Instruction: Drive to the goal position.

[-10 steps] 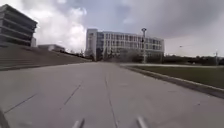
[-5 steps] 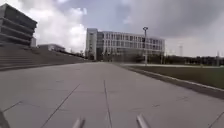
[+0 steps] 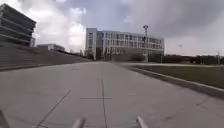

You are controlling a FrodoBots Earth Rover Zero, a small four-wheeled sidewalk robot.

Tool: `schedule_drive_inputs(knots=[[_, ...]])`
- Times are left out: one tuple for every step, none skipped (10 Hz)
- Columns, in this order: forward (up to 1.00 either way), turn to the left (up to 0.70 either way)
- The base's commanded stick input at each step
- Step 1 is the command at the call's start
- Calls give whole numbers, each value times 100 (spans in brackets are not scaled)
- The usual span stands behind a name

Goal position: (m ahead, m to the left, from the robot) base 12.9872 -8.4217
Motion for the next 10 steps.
schedule_drive_inputs(knots=[[70, 0], [70, 0], [70, 0], [70, 0], [70, 0], [70, 0], [70, 0], [70, 0], [70, 0], [70, 0]])
